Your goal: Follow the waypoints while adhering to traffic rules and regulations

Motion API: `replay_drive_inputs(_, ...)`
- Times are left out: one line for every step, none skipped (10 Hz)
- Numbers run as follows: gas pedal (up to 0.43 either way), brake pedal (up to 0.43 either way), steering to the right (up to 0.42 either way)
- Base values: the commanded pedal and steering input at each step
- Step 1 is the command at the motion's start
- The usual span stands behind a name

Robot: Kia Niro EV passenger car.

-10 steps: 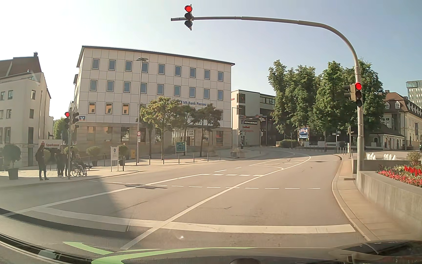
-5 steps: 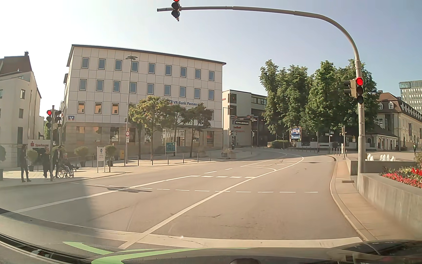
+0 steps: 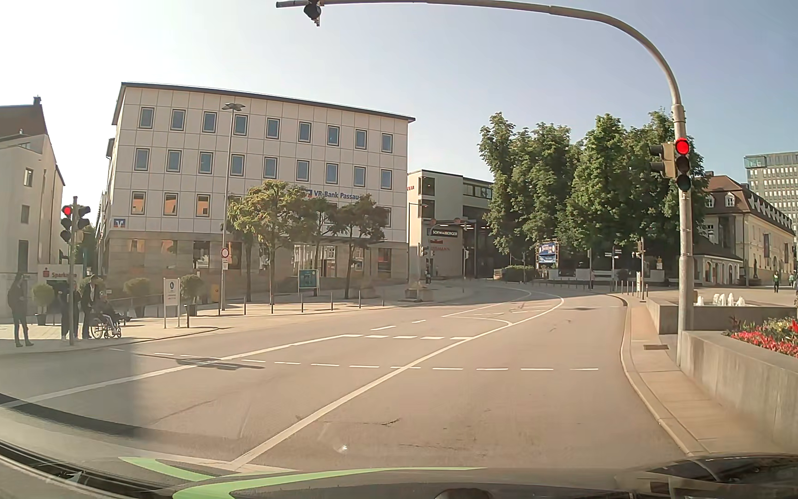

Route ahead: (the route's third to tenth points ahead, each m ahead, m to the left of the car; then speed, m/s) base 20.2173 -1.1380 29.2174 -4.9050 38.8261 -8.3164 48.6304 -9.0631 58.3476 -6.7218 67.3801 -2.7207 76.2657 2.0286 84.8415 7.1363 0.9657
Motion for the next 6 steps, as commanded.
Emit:
replay_drive_inputs(0.0,0.177,0.156)
replay_drive_inputs(0.0,0.183,0.156)
replay_drive_inputs(0.0,0.183,0.156)
replay_drive_inputs(0.0,0.195,0.156)
replay_drive_inputs(0.0,0.195,0.156)
replay_drive_inputs(0.0,0.201,0.156)
